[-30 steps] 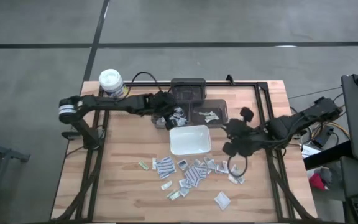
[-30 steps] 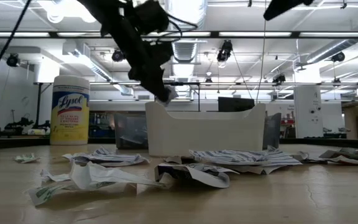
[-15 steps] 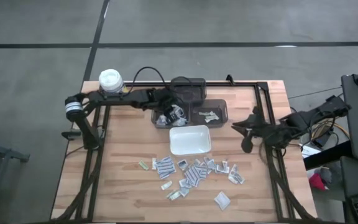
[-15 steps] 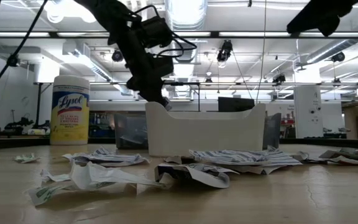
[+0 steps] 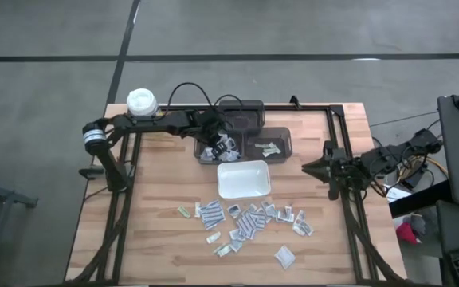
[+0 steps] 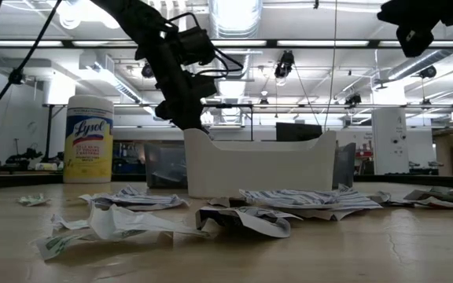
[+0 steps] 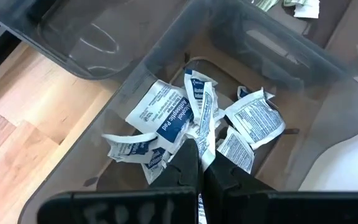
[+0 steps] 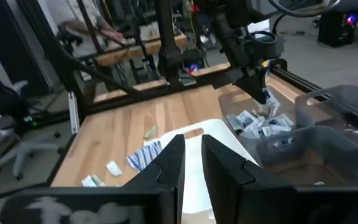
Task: Pick & Place First Aid Supplies
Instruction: Put the alcohol pad into the bottom left black bin
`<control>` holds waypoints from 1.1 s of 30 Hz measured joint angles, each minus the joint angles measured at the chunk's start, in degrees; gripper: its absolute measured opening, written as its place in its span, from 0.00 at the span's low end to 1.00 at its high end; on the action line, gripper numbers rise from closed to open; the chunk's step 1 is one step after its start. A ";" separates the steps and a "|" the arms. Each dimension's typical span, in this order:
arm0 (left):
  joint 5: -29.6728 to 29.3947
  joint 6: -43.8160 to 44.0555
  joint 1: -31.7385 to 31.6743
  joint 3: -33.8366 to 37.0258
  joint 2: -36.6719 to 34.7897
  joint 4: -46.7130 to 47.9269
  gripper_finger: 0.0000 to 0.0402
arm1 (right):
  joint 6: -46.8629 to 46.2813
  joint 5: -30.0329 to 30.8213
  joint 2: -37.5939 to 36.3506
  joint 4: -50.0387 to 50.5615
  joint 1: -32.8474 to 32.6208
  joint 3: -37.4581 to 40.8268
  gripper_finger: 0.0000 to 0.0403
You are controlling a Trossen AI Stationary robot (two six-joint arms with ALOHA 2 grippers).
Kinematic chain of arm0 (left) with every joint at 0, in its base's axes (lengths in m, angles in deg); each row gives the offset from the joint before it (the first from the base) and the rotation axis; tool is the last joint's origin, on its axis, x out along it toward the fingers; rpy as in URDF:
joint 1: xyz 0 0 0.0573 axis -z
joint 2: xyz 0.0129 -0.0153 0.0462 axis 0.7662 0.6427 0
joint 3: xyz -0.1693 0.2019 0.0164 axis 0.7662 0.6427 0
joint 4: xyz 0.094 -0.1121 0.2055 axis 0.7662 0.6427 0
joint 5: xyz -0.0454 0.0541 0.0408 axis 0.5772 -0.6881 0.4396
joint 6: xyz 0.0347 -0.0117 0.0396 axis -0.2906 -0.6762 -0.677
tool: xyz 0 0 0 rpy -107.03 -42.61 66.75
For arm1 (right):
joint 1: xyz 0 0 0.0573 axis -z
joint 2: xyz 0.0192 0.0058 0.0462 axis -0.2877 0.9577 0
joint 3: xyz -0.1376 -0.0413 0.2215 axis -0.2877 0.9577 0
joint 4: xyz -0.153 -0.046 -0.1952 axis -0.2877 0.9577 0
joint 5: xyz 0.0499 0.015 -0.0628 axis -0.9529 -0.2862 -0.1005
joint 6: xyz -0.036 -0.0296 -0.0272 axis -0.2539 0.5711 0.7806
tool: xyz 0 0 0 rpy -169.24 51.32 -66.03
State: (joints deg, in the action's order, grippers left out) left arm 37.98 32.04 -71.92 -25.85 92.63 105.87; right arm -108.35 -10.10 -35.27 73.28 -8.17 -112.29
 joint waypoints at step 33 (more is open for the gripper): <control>1.56 21.30 -1.40 0.13 6.67 1.99 0.01 | 0.79 0.23 -4.40 -8.76 0.02 8.03 0.13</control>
State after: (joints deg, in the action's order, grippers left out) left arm 39.55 53.34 -73.32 -25.72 99.30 107.86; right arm -107.56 -9.88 -39.67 64.52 -8.14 -104.26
